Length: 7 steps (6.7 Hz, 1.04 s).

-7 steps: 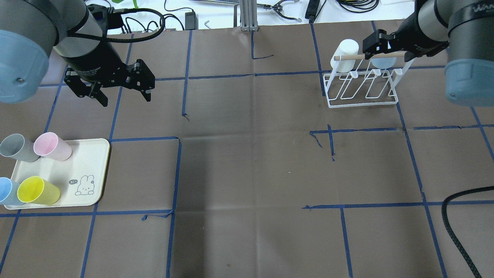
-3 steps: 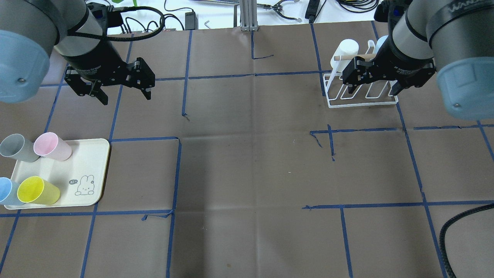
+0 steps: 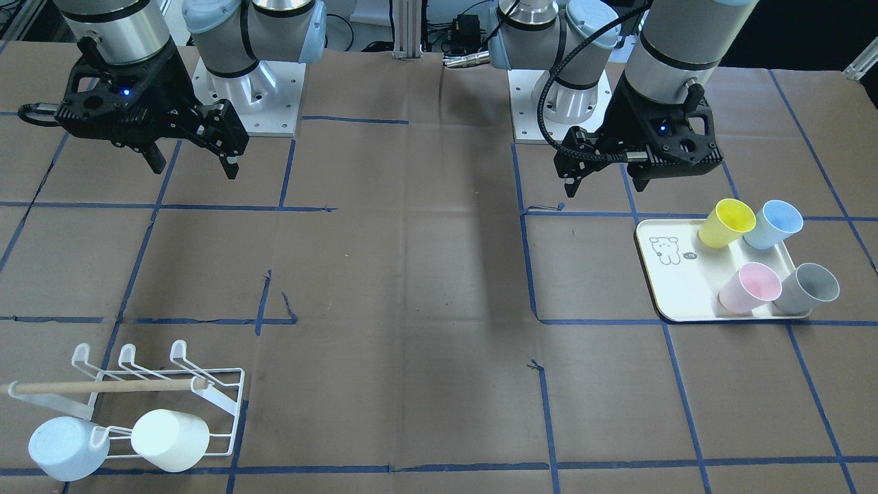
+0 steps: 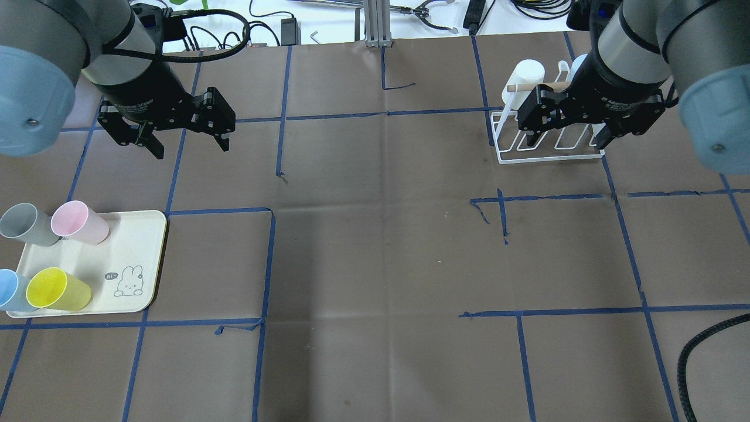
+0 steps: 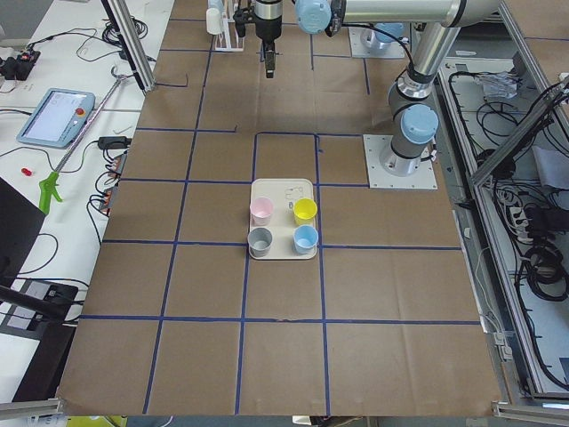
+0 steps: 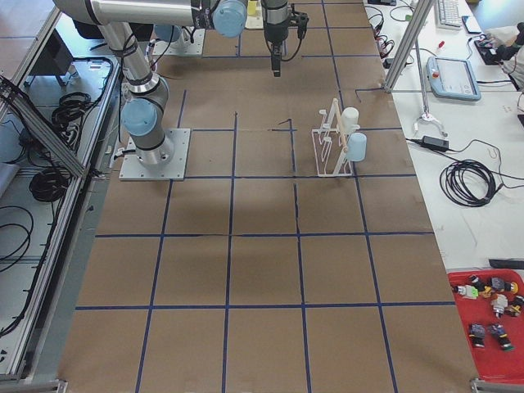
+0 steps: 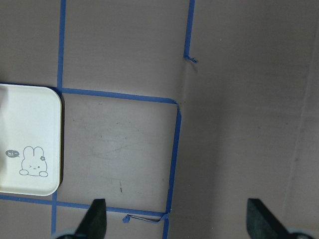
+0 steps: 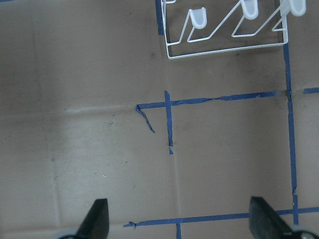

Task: Transfer IKEA cup to right arm and place on rack

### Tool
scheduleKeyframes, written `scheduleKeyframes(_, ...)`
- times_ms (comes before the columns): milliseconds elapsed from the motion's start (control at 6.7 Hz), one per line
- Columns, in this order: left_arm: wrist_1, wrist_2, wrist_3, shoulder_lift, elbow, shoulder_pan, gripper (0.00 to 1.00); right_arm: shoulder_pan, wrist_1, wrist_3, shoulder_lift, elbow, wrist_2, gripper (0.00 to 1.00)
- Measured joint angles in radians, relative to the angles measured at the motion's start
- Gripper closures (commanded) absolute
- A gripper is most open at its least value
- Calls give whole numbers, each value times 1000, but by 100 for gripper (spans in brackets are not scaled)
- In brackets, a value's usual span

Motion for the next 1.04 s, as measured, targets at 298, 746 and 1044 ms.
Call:
scheduleKeyframes(298, 0, 0, 0, 0, -1, 0, 0, 38, 2, 1, 2, -15, -8, 0)
scheduleKeyframes(746, 0, 0, 1, 0, -1, 0, 0, 47, 3, 1, 3, -14, -10, 0)
scheduleKeyframes(1044, 0, 0, 1, 1, -2, 0, 0, 48, 5, 1, 4, -13, -10, 0)
